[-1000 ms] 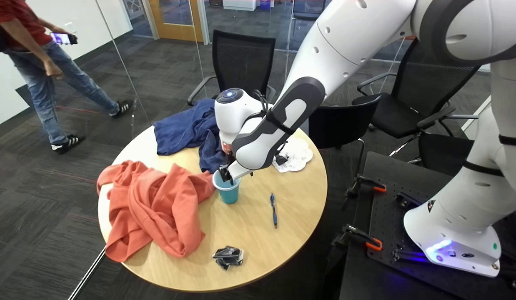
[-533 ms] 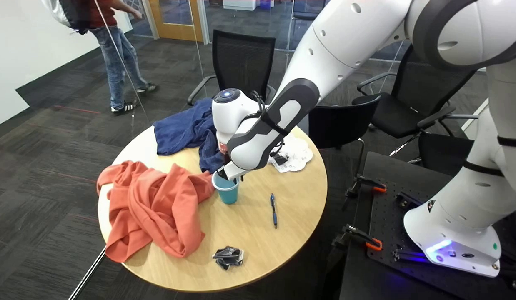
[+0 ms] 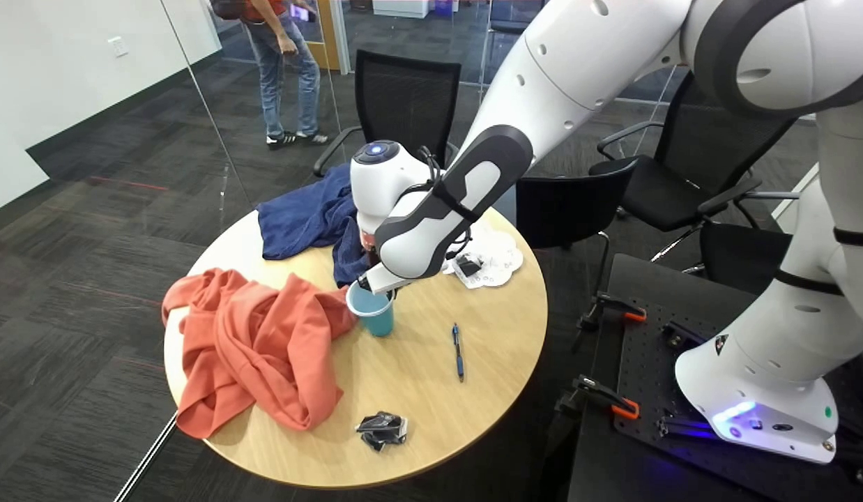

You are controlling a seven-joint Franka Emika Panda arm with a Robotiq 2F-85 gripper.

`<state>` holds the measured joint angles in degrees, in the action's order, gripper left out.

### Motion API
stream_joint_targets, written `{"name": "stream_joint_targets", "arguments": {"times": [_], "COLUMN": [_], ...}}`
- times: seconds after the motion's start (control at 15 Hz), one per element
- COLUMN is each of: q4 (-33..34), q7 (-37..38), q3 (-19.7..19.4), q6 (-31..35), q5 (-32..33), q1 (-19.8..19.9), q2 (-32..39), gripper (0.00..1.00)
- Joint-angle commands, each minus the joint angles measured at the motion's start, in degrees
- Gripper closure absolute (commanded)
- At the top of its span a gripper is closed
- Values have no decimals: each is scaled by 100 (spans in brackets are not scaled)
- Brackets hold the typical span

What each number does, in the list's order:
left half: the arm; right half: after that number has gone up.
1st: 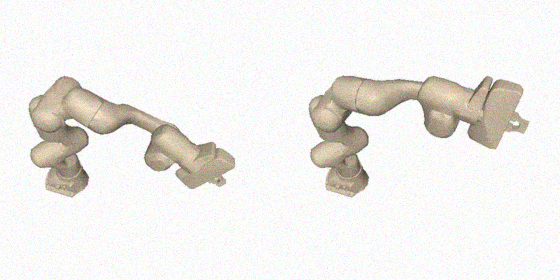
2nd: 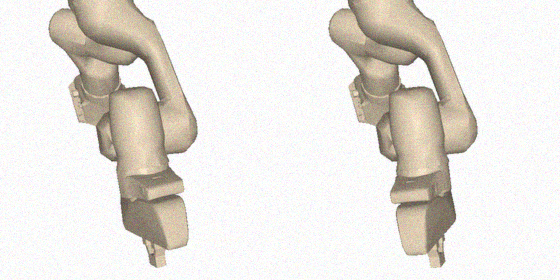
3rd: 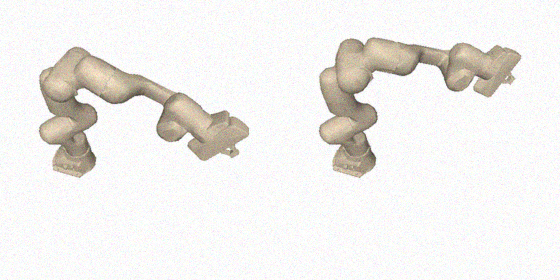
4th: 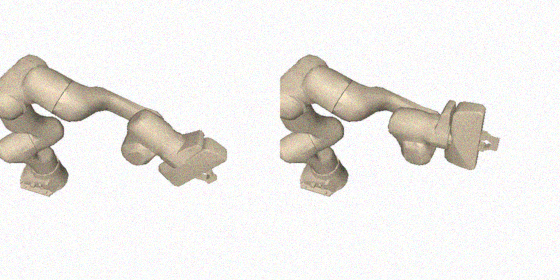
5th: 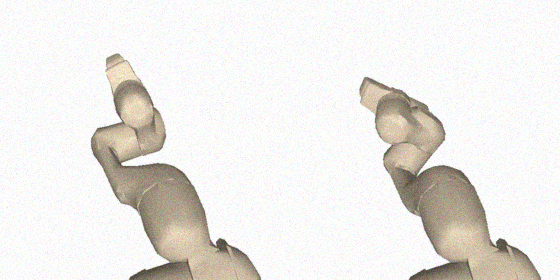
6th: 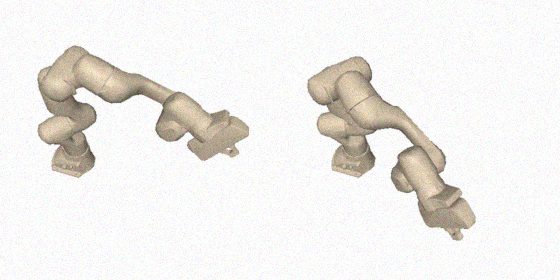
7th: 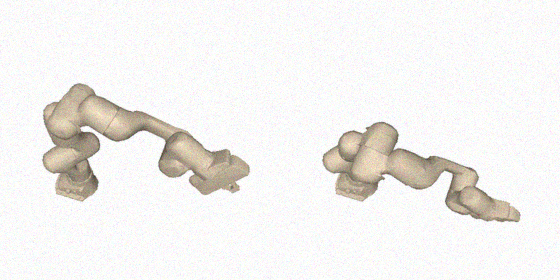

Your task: Move the blue cup to the right

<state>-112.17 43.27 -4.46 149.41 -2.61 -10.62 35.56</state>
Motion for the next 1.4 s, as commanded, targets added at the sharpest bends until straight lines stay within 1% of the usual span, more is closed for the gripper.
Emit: {"name": "stream_joint_targets", "arguments": {"times": [0.0,0.2,0.47,0.73,1.13,1.33], "q4": [-471,-825,-1296,-1698,-2169,-2259], "q7": [442,834,1205,1466,1816,1848], "q3": [-249,-391,-434,-422,-396,-395], "q6": [199,290,342,531,1338,1535], "q5": [-87,-67,-166,-467,-1198,-1474], "q1": [-131,-126,46,285,583,666], "q2": [-491,-775,-1034,-1082,-1001,-970], "gripper": [99,99,99,99,99,99]}}
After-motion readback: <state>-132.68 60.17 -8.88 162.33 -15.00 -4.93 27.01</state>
